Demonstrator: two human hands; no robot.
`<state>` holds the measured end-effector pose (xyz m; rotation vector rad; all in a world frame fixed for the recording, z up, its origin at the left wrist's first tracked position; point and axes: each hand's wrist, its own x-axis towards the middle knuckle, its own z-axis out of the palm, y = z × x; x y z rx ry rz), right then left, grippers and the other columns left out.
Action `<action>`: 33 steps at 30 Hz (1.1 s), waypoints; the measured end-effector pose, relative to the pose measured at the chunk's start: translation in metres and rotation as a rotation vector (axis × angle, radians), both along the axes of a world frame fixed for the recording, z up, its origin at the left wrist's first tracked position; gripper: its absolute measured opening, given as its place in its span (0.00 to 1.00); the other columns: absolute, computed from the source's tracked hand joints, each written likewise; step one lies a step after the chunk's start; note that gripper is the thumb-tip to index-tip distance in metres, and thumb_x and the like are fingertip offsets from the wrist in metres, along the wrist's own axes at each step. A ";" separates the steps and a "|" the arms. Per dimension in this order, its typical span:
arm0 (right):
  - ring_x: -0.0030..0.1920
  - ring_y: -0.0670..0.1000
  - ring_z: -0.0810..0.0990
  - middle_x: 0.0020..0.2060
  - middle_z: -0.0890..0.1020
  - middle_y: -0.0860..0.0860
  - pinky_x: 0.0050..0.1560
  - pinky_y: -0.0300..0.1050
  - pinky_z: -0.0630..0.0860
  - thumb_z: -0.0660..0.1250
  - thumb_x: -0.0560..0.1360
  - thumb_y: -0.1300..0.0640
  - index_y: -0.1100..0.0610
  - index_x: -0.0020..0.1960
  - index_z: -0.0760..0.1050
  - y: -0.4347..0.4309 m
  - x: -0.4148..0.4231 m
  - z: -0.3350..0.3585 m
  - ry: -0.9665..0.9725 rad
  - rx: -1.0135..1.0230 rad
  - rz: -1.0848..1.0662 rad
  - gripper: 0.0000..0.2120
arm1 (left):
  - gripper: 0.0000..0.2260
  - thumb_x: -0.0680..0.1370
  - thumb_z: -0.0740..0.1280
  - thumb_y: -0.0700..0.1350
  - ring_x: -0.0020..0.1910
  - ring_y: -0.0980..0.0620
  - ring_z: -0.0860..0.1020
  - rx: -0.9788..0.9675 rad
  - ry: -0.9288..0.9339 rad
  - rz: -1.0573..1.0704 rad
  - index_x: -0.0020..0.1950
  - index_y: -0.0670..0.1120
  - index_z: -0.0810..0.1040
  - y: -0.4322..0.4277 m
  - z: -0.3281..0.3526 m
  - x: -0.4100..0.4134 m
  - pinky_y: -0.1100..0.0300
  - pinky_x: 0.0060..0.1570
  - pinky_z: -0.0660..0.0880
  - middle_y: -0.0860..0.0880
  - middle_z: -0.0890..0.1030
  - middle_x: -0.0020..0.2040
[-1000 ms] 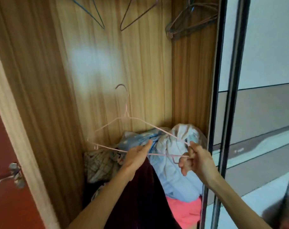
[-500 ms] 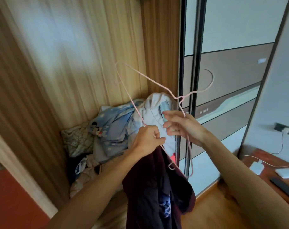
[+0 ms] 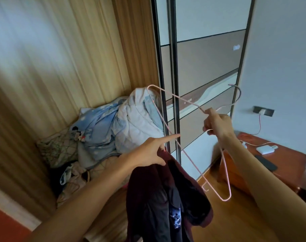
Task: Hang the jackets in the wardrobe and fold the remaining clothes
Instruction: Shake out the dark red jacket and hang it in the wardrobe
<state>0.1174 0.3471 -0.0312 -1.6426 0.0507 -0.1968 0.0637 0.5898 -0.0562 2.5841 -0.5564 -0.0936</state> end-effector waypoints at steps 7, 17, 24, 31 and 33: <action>0.26 0.49 0.66 0.27 0.72 0.56 0.27 0.41 0.62 0.55 0.81 0.56 0.62 0.33 0.70 -0.073 -0.030 -0.032 0.043 -0.210 0.009 0.20 | 0.25 0.75 0.73 0.38 0.51 0.47 0.78 0.173 -0.324 0.266 0.68 0.53 0.69 -0.004 -0.021 0.011 0.51 0.51 0.75 0.51 0.76 0.54; 0.28 0.49 0.62 0.26 0.64 0.53 0.33 0.45 0.61 0.55 0.81 0.57 0.57 0.31 0.65 -0.094 -0.066 -0.072 0.038 -0.403 0.186 0.18 | 0.05 0.79 0.68 0.43 0.49 0.42 0.81 0.366 -0.418 0.446 0.45 0.43 0.76 0.002 -0.006 0.018 0.52 0.42 0.72 0.45 0.77 0.49; 0.29 0.46 0.64 0.26 0.67 0.49 0.31 0.40 0.61 0.58 0.81 0.57 0.56 0.29 0.62 -0.035 -0.076 -0.097 -0.009 -0.554 0.259 0.22 | 0.06 0.79 0.69 0.45 0.49 0.44 0.77 0.193 -0.417 0.389 0.46 0.42 0.80 -0.024 0.006 0.004 0.57 0.42 0.64 0.46 0.77 0.44; 0.29 0.48 0.66 0.26 0.68 0.51 0.34 0.44 0.64 0.56 0.81 0.57 0.57 0.28 0.59 0.013 -0.077 -0.107 -0.090 -0.457 0.112 0.22 | 0.12 0.78 0.71 0.46 0.34 0.52 0.73 -0.078 -0.362 0.464 0.39 0.40 0.79 -0.049 0.014 -0.009 0.60 0.35 0.66 0.51 0.75 0.32; 0.29 0.48 0.67 0.26 0.70 0.50 0.35 0.46 0.62 0.56 0.82 0.57 0.54 0.28 0.61 0.042 -0.084 -0.107 -0.145 -0.475 0.207 0.23 | 0.08 0.77 0.71 0.46 0.33 0.54 0.75 -0.159 -0.309 0.384 0.41 0.42 0.82 -0.074 0.020 -0.021 0.63 0.34 0.68 0.50 0.79 0.33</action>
